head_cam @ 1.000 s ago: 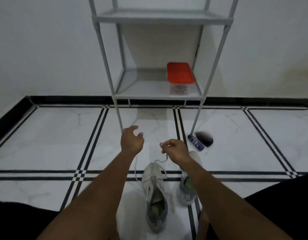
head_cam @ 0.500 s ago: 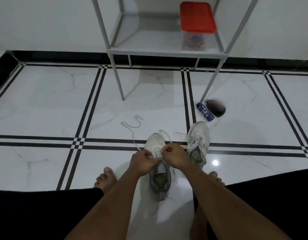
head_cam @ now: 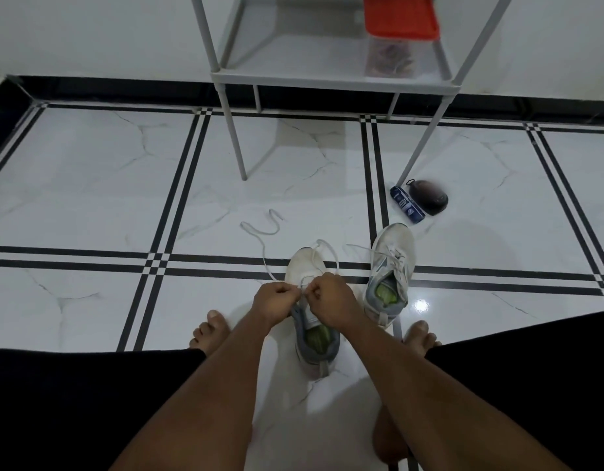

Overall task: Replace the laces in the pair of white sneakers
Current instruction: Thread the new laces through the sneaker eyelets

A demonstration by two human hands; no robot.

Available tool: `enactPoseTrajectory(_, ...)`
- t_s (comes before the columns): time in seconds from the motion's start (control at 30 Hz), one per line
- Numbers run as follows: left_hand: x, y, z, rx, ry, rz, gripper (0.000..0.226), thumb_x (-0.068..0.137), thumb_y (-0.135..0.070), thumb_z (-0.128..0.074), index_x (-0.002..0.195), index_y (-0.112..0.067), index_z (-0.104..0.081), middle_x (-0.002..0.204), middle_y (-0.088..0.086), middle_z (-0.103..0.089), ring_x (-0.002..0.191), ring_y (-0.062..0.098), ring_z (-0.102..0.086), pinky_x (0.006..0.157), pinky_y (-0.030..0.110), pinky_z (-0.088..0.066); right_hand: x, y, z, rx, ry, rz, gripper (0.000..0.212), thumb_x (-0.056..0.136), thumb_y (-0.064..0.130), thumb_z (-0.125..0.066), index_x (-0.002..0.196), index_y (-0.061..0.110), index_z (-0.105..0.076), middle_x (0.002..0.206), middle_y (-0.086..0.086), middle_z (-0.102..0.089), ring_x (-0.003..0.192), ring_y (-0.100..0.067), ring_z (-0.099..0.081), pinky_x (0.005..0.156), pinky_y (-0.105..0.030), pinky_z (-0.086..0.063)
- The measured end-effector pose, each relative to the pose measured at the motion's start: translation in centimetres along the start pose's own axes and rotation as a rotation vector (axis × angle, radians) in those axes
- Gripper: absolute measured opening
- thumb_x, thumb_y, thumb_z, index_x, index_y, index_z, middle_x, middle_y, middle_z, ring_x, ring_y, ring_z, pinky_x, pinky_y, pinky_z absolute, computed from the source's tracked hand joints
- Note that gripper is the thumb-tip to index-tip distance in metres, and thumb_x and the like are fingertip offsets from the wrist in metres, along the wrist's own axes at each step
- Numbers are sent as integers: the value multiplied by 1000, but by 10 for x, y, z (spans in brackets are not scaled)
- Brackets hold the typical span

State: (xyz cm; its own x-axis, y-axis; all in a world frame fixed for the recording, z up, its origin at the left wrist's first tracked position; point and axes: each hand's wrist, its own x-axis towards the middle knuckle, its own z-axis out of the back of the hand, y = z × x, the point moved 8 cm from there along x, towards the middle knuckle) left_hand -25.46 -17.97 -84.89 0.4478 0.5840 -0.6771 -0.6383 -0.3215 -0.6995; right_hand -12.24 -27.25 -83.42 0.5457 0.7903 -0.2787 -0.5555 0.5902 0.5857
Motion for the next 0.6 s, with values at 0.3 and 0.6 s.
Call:
enactPoseTrajectory(0.3, 9, 1, 1, 74, -23, -9, 19, 92, -9, -61, 93, -17, -79, 90, 6, -80, 88, 25, -77, 85, 38, -59, -3, 4, 1, -42, -16, 38, 23, 97, 29, -57, 94, 15, -75, 102, -9, -65, 100, -31, -60, 87, -44, -54)
enactPoseTrajectory(0.6, 13, -9, 0, 282, -106, -123, 20, 90, -16, -68, 73, -27, -73, 78, -6, -77, 81, 18, -75, 88, 35, -60, -2, 6, 3, -126, -11, 17, 28, 101, 32, -51, 105, 16, -75, 113, -9, -65, 108, -32, -58, 94, -46, -51)
